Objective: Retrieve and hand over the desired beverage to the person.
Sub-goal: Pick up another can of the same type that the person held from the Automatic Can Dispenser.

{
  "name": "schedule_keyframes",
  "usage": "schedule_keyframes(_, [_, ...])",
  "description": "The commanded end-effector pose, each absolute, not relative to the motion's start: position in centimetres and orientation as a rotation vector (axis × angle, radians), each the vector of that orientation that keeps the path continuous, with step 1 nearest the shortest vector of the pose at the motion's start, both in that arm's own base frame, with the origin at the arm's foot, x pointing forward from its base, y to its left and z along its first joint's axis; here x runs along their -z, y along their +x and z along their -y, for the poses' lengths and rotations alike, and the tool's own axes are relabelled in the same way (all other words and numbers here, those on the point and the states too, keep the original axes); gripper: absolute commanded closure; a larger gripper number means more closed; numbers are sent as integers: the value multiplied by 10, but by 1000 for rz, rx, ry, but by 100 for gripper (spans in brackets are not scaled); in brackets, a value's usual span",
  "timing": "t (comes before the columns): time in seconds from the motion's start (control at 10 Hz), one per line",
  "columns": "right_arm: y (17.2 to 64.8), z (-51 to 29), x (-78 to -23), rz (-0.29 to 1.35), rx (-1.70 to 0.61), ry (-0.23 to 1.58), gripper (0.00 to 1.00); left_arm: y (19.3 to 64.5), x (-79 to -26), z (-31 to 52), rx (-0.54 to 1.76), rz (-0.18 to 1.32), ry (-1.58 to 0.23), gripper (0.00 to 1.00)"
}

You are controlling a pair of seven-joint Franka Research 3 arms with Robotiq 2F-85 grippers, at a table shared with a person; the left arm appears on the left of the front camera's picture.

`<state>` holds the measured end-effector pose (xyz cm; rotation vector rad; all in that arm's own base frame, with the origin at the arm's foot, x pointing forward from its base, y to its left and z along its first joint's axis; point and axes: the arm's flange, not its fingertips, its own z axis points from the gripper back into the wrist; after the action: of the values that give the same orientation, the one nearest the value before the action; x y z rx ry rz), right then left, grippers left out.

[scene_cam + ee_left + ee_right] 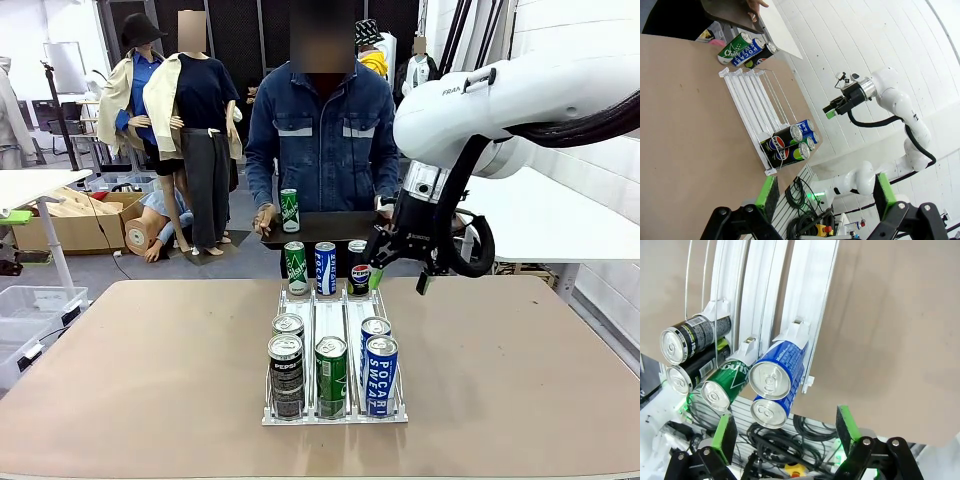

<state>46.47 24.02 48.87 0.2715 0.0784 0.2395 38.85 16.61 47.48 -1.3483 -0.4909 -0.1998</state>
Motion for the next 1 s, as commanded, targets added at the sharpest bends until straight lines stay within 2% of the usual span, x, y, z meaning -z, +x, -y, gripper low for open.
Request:
schedule_keyframes(0.0, [465,-240,-489,-79,-240,271,0,387,-475,-167,200,497,-1350,0])
schedule_keyframes(0.5, [444,-288,-471,-105,-275,188,0,387,-475,-167,200,497,-1350,0])
schedule_keyframes(0.9, [421,-294,-458,-108,-291,175,0,387,-475,-167,200,497,-1350,0])
